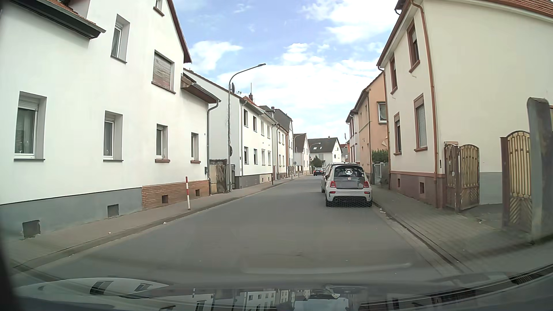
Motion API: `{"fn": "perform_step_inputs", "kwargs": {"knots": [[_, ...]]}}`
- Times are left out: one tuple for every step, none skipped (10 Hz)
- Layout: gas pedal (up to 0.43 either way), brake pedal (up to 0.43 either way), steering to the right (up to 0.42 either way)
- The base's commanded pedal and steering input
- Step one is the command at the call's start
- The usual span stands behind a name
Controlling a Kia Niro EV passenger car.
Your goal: Follow the waypoints while adhering to traffic rules and regulations
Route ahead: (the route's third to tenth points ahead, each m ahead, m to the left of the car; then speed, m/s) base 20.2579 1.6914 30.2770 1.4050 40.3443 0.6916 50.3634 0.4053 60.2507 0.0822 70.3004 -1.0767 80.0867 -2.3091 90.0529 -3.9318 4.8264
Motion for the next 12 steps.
{"fn": "perform_step_inputs", "kwargs": {"knots": [[0.098,0.000,-0.105],[0.110,0.000,-0.103],[0.110,0.000,-0.101],[0.110,0.000,-0.098],[0.110,0.000,-0.092],[0.110,0.000,-0.080],[0.110,0.000,-0.065],[0.110,0.000,-0.043],[0.110,0.000,-0.023],[0.110,0.000,-0.009],[0.110,0.000,0.006],[0.110,0.000,0.015]]}}
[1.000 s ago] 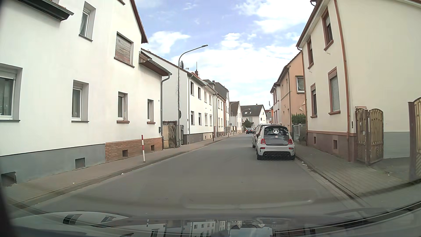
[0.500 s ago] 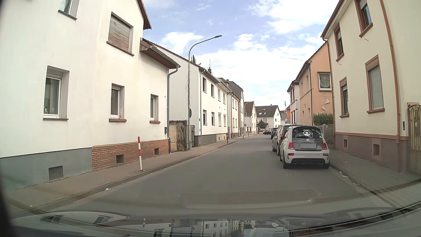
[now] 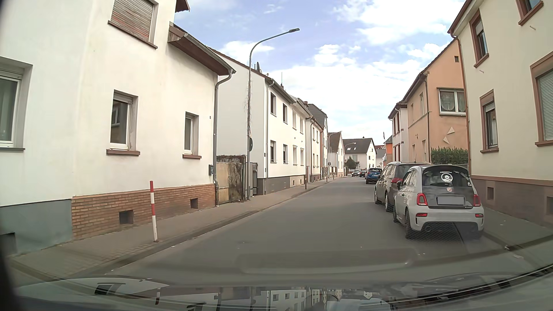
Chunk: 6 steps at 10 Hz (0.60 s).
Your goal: Follow the waypoints while adhering to traffic rules and regulations
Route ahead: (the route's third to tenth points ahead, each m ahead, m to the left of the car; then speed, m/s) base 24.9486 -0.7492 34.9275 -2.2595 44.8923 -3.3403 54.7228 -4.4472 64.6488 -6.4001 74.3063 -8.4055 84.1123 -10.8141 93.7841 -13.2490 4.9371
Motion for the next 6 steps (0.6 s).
{"fn": "perform_step_inputs", "kwargs": {"knots": [[0.110,0.000,0.021],[0.110,0.000,0.028],[0.110,0.000,0.034],[0.110,0.000,0.040],[0.110,0.000,0.046],[0.110,0.000,0.051]]}}
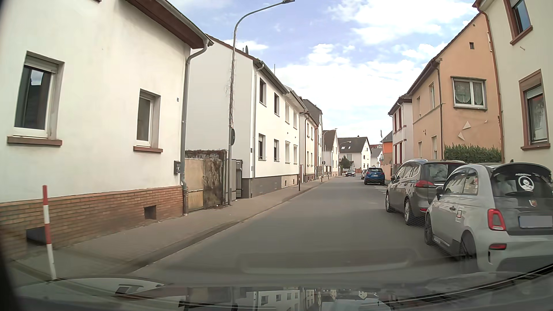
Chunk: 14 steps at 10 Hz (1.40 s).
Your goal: Follow the waypoints while adhering to traffic rules and regulations
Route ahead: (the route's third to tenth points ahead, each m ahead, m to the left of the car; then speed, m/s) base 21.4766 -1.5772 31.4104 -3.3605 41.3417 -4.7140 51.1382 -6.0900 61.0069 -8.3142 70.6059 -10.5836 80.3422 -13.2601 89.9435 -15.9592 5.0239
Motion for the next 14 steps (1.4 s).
{"fn": "perform_step_inputs", "kwargs": {"knots": [[0.110,0.000,0.051],[0.110,0.000,0.050],[0.118,0.000,0.051],[0.118,0.000,0.051],[0.118,0.000,0.053],[0.118,0.000,0.061],[0.110,0.000,0.068],[0.098,0.000,0.074],[0.098,0.000,0.077],[0.098,0.000,0.077],[0.087,0.000,0.078],[0.079,0.000,0.081],[0.067,0.000,0.086],[0.067,0.000,0.092]]}}
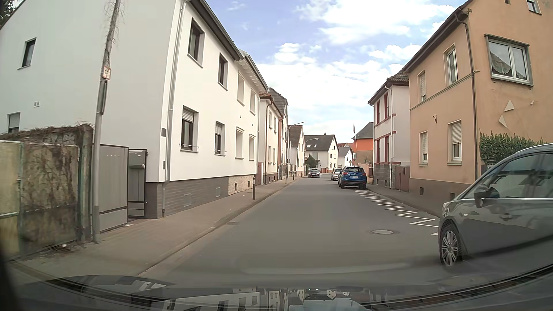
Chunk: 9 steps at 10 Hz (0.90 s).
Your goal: Follow the waypoints while adhering to traffic rules and regulations
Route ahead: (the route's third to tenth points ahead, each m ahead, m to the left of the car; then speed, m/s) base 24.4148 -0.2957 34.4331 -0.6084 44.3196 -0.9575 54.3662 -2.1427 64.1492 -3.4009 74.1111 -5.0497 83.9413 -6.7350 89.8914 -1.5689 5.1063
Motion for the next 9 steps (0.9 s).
{"fn": "perform_step_inputs", "kwargs": {"knots": [[0.047,0.000,0.099],[0.028,0.000,0.104],[0.008,0.000,0.107],[0.008,0.000,0.111],[0.000,0.000,0.116],[0.000,0.000,0.122],[0.000,0.000,0.129],[0.000,0.000,0.133],[0.000,0.000,0.138]]}}
